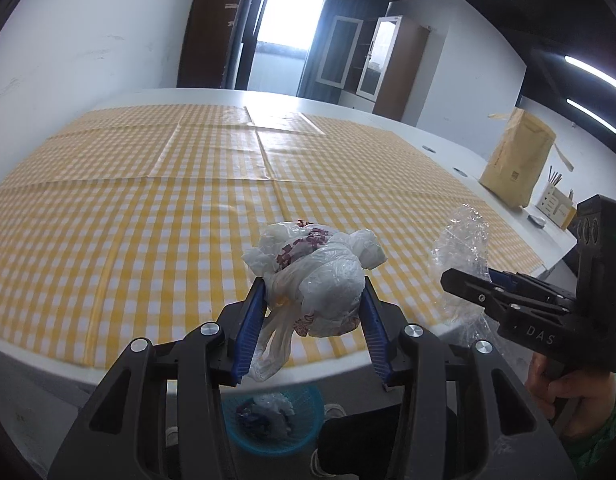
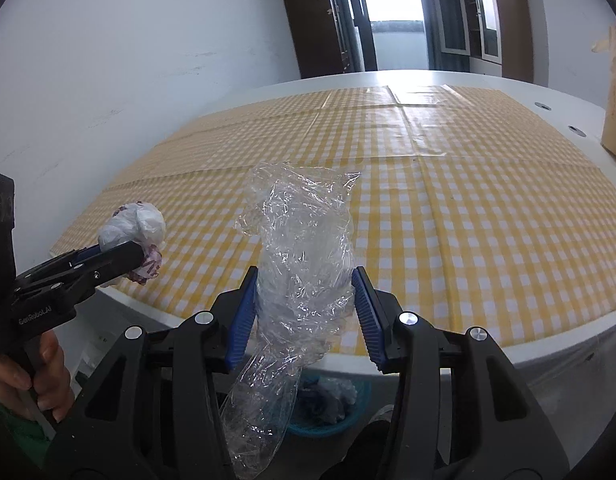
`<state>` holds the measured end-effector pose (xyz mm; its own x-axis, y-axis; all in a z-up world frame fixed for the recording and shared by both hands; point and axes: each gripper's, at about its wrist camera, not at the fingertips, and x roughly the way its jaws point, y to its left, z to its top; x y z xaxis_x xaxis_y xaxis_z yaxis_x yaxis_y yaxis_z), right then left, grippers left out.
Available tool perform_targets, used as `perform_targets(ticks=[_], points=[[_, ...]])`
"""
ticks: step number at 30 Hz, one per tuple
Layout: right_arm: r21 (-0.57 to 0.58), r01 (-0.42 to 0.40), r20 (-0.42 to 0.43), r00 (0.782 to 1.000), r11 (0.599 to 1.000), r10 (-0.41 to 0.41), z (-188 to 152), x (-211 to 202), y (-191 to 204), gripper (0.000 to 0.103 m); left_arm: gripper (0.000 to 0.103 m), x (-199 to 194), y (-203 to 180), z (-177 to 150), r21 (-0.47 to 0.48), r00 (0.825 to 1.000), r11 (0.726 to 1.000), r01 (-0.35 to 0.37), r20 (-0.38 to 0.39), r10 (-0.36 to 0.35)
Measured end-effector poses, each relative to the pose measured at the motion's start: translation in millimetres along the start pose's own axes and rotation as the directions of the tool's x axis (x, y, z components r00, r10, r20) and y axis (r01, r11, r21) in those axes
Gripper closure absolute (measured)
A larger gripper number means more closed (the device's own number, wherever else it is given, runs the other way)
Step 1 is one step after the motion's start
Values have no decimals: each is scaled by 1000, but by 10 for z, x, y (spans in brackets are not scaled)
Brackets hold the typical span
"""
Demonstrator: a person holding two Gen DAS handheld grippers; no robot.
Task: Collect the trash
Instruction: 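Carry the tissue ball and plastic wrap down over the blue wastebasket with both tools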
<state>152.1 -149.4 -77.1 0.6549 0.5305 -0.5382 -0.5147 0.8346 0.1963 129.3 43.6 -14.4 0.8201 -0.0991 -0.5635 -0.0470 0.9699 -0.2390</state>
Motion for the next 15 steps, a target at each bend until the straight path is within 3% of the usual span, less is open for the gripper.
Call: perform_targets(ticks=[10, 15], points=[[-41, -3, 61, 998, 999, 6, -474, -521, 271, 59, 58, -489, -99, -388, 34, 1000, 999, 19, 20, -19], [-65, -31, 22, 999, 997, 33, -785, -581, 346, 59, 58, -621, -80, -694, 42, 998, 998, 54, -18, -53]])
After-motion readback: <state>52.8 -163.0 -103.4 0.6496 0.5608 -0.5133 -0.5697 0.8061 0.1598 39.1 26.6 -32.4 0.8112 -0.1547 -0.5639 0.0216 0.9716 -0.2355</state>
